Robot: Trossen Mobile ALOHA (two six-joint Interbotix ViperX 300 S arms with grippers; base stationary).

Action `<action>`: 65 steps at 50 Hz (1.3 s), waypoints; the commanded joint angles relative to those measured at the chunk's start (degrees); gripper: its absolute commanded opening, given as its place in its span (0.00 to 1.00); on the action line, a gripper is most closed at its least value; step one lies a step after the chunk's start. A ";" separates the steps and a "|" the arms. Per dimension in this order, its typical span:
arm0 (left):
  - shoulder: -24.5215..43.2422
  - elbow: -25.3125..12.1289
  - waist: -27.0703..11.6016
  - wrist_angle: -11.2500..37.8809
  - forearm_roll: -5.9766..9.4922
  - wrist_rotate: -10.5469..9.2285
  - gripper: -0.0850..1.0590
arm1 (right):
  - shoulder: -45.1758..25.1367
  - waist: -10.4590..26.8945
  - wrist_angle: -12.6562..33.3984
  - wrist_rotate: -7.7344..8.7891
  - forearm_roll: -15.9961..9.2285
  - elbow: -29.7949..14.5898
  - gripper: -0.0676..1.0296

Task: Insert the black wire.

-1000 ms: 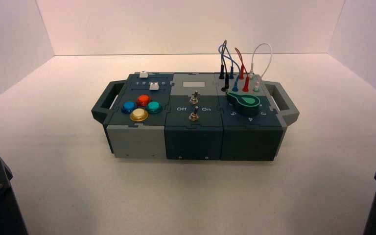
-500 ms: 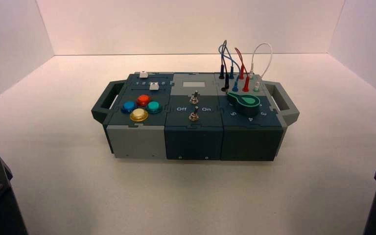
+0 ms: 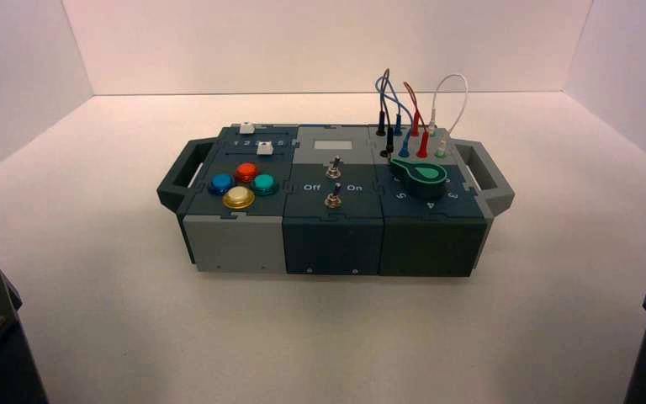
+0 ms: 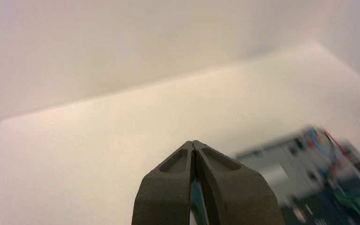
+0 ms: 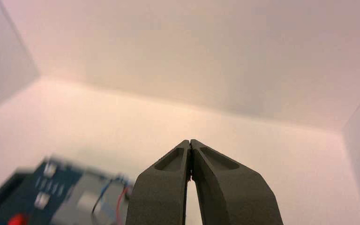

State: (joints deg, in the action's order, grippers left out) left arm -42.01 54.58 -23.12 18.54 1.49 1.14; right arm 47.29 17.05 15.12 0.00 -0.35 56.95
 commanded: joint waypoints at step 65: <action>18.63 -7.56 -12.04 19.86 26.37 25.14 0.05 | -20.39 13.36 23.73 3.60 -7.29 -10.72 0.32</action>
State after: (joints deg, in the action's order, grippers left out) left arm -23.47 49.13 -35.16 38.32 26.81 25.31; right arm 27.25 29.62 39.02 3.87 -9.23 47.90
